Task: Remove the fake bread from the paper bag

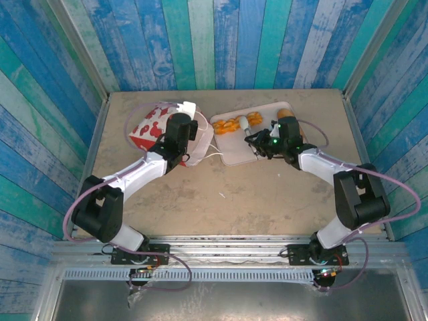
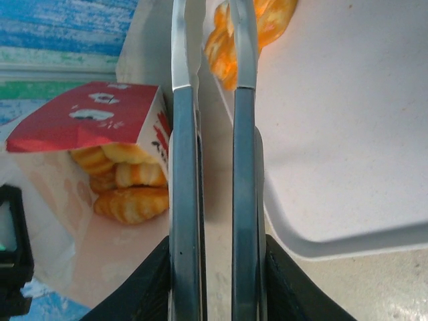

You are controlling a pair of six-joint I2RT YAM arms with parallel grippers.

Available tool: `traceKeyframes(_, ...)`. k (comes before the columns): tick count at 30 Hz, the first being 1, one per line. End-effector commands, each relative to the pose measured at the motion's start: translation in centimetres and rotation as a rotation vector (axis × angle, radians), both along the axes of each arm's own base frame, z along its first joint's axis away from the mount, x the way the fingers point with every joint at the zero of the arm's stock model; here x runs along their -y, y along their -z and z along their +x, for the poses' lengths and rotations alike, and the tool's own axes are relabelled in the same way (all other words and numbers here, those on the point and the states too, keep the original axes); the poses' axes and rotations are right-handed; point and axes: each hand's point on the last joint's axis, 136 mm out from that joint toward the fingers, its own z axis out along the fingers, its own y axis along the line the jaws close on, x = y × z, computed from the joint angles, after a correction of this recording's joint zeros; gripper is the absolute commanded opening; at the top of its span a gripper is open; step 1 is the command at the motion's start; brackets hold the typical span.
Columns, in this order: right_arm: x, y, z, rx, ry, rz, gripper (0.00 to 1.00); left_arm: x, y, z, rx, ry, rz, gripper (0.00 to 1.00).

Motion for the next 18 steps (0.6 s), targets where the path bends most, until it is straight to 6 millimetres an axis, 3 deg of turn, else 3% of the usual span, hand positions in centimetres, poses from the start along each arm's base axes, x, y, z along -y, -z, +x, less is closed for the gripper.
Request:
traceKeyframes(1,-0.6,-2.0,-1.8,0.060,-0.092,0.015,0.33,0.1,-4.4,-0.9,0.113,0.040,-0.063,0.00)
traceKeyframes(11,0.1,-7.0,-6.5,0.186,-0.173,-0.046,0.32,0.7,-4.8,-0.4,0.124,0.058,-0.073,0.00)
traceKeyframes(18,-1.7,-8.3,-9.4,0.197,-0.254,-0.088,0.33,1.2,-4.6,-0.1,0.121,0.070,-0.081,0.00)
